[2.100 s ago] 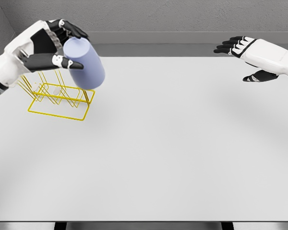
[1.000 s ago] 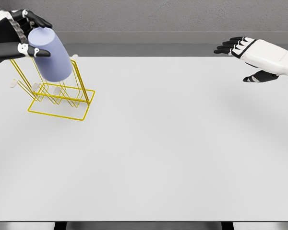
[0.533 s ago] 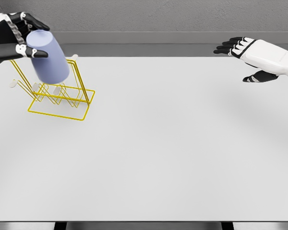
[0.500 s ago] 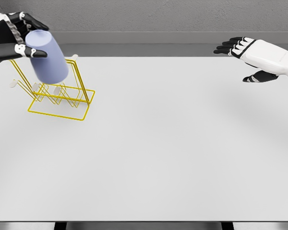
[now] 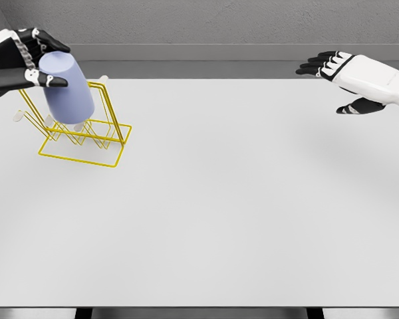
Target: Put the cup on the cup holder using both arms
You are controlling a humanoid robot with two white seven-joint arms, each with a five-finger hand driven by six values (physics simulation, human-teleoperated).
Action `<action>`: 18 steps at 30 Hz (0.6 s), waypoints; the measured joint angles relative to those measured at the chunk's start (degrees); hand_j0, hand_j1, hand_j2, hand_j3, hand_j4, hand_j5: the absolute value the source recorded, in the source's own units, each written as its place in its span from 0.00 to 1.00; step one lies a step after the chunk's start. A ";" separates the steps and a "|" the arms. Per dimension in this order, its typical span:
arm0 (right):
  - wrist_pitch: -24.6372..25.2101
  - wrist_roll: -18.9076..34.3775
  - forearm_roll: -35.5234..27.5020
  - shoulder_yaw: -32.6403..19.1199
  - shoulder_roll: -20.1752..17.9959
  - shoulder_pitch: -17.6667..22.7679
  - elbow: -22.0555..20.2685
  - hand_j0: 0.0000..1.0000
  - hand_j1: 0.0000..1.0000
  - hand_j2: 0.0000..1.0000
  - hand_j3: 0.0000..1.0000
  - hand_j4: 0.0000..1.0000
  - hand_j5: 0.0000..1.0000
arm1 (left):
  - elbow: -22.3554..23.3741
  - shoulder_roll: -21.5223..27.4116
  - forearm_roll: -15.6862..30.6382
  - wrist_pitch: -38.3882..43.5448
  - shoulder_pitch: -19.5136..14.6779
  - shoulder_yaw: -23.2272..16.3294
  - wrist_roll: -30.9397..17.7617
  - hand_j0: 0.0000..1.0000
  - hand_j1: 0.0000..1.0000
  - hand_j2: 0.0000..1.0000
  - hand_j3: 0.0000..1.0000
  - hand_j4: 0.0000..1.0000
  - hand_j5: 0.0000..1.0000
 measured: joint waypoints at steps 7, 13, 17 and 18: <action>0.00 0.01 0.00 0.00 0.18 0.00 0.00 1.00 1.00 1.00 1.00 1.00 1.00 | -0.45 -0.05 -0.15 0.44 1.14 -0.06 0.00 0.39 0.39 0.39 0.39 0.39 0.39; 0.00 0.01 0.00 0.00 0.32 0.00 0.00 1.00 1.00 1.00 1.00 1.00 1.00 | -0.78 -0.03 0.03 0.54 1.93 -0.06 0.00 0.39 0.39 0.39 0.39 0.39 0.39; 0.00 0.02 0.00 0.00 0.34 0.00 -0.04 1.00 1.00 1.00 1.00 1.00 1.00 | -1.16 -0.02 0.09 0.60 2.37 -0.06 0.00 0.39 0.39 0.39 0.39 0.39 0.39; 0.00 0.01 0.00 0.00 0.34 0.00 -0.05 1.00 1.00 1.00 1.00 1.00 1.00 | -1.22 -0.03 0.09 0.61 2.37 -0.06 0.00 0.39 0.39 0.39 0.39 0.39 0.39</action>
